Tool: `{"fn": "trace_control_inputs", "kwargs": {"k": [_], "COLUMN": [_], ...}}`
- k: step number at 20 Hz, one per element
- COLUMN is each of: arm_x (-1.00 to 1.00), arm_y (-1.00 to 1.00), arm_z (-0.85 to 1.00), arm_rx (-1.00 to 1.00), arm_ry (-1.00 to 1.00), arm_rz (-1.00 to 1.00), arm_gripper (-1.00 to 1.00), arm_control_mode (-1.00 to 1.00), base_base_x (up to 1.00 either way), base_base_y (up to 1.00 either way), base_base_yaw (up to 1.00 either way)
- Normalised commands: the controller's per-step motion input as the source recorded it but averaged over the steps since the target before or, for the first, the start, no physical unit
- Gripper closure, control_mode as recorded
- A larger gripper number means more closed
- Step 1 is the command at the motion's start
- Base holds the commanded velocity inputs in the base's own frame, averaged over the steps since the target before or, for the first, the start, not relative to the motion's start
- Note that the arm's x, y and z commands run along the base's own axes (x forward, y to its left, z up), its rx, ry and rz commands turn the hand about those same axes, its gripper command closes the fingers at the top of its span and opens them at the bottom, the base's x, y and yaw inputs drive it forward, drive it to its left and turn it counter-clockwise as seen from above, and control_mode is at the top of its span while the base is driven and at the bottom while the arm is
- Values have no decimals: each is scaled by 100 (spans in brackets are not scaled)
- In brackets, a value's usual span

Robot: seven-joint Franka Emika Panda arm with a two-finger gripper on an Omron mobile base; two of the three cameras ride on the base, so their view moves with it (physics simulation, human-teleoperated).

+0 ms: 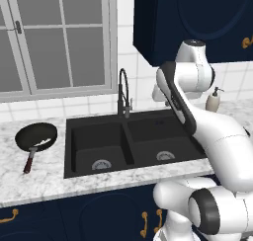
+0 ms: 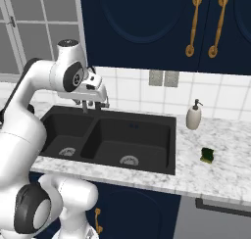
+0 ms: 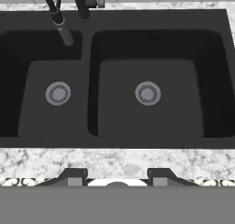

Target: Pick the pan and sponge and place them into the sink. Then turn on the water.

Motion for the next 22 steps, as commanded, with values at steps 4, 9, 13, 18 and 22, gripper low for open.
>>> {"fn": "trace_control_inputs", "kwargs": {"k": [4, 9, 13, 18, 22], "arm_x": [-5, 0, 0, 14, 9], "arm_y": [42, 100, 100, 100, 100], "arm_z": [-19, -38, -18, -30, -38], "arm_rx": [0, -6, -5, -2, -6], "arm_ry": [0, 0, 2, 13, 7], "arm_rz": [0, 0, 0, 0, 0], "arm_gripper": [-100, -100, -100, -100, -100], "arm_control_mode": [-100, -100, -100, -100, -100], "base_base_x": [0, 0, 0, 0, 0], "base_base_y": [0, 0, 0, 0, 0], "base_base_yaw": [0, 0, 0, 0, 0]}}
